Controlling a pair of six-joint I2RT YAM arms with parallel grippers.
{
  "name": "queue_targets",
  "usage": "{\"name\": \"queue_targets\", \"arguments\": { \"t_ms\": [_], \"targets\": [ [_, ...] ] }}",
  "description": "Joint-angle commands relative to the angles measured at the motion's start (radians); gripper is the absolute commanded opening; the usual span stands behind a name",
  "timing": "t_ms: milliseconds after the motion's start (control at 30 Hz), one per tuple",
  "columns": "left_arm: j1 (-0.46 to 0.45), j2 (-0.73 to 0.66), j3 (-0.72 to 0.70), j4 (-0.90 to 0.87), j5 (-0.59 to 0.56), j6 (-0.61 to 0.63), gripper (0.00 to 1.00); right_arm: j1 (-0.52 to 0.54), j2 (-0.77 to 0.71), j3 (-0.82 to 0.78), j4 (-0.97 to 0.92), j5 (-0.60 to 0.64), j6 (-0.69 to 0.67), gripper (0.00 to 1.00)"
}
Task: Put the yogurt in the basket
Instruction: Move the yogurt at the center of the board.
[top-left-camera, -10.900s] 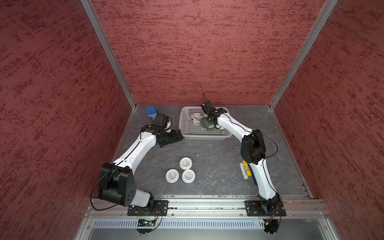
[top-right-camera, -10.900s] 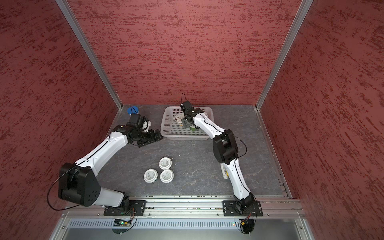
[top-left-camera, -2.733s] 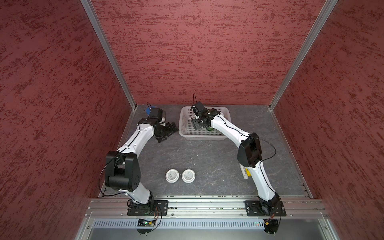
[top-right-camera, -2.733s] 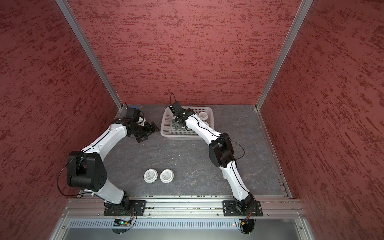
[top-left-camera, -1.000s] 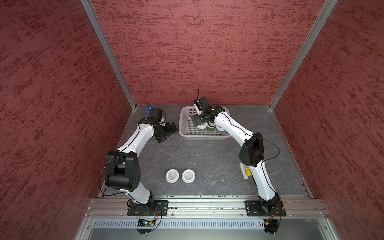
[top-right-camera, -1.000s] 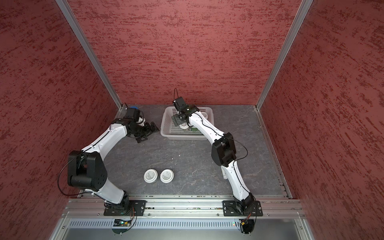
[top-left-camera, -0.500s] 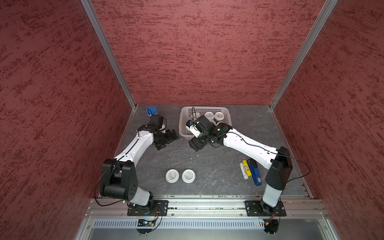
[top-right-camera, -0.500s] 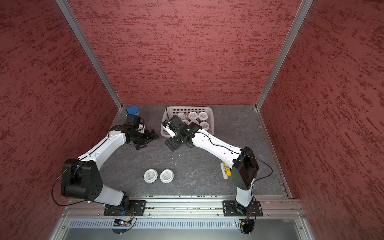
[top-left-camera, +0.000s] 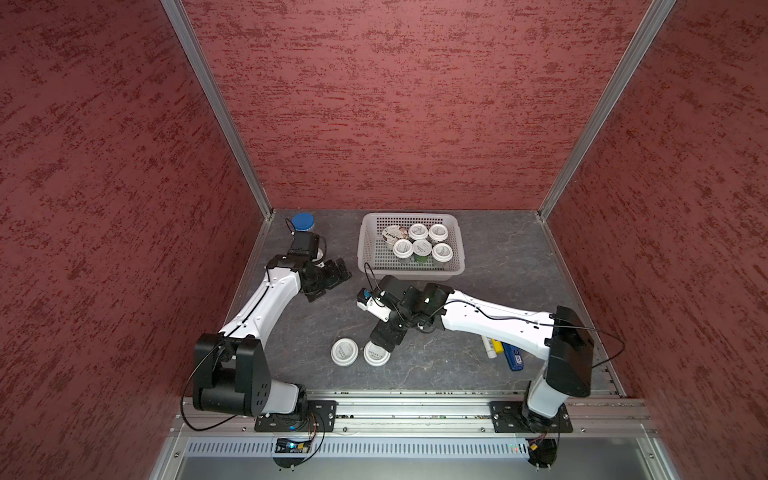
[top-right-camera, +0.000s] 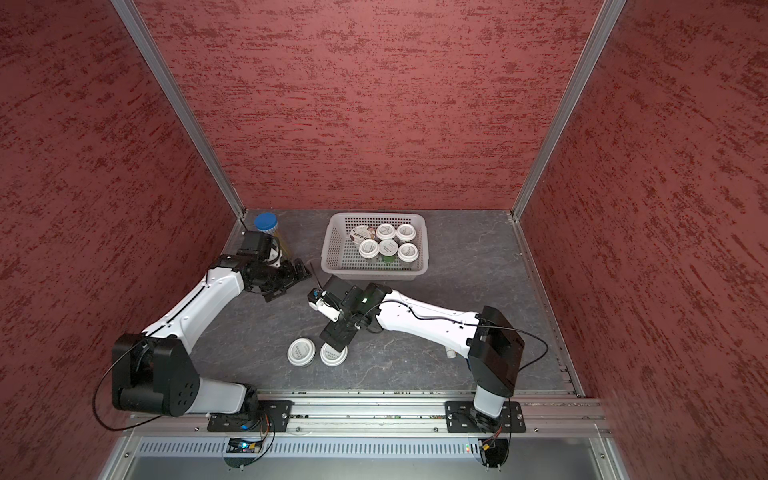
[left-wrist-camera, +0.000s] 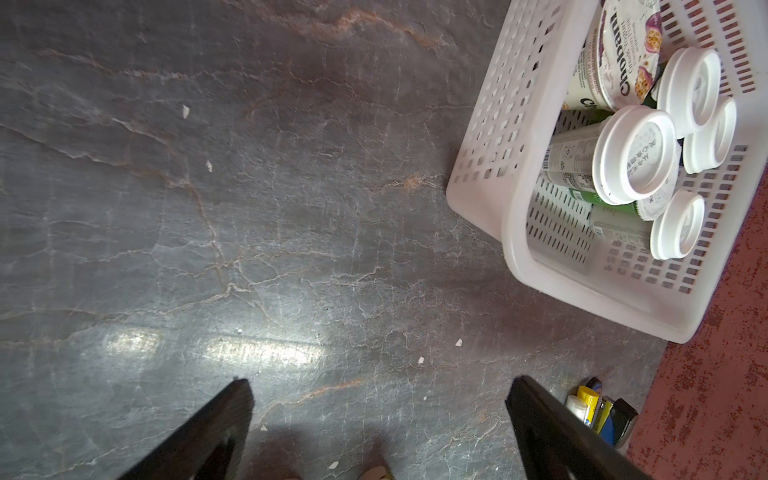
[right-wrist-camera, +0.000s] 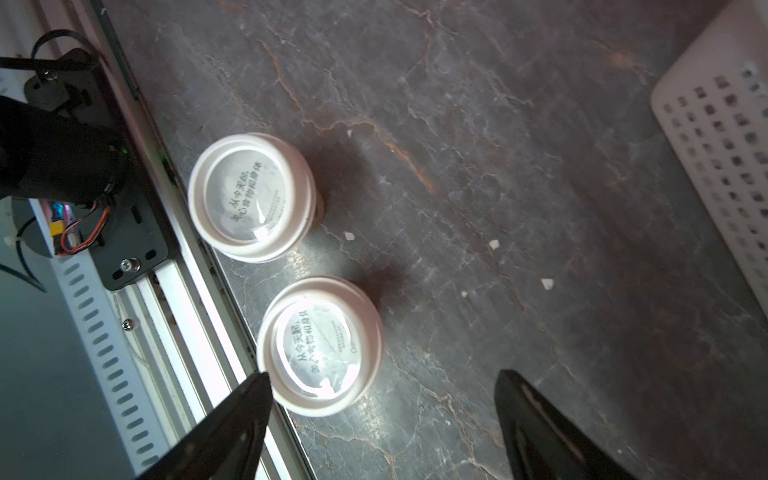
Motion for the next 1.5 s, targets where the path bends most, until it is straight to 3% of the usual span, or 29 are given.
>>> {"name": "queue_targets", "arguments": {
  "t_ms": [0,600,733,1100,1467],
  "targets": [
    [0.002,-0.019,-0.024,0.005,-0.003,0.007,1.0,0.05,-0.02,-0.012,0.043,-0.028,0.003,0.94],
    [-0.005,-0.032,-0.042,0.006,-0.003,0.005,1.0,0.103,0.069,-0.044,0.057,0.077,0.034,0.94],
    [-0.004,-0.034,-0.042,0.002,-0.007,0.007,0.99,0.103,0.086,-0.046,0.07,0.102,0.033,0.9],
    [0.0,-0.042,-0.037,-0.005,-0.008,0.011,1.0,0.051,0.079,-0.075,0.093,0.144,0.025,0.8],
    [0.004,-0.031,-0.038,0.006,-0.003,0.012,1.0,0.03,0.05,-0.063,0.077,0.151,0.018,0.82]
  ]
}}
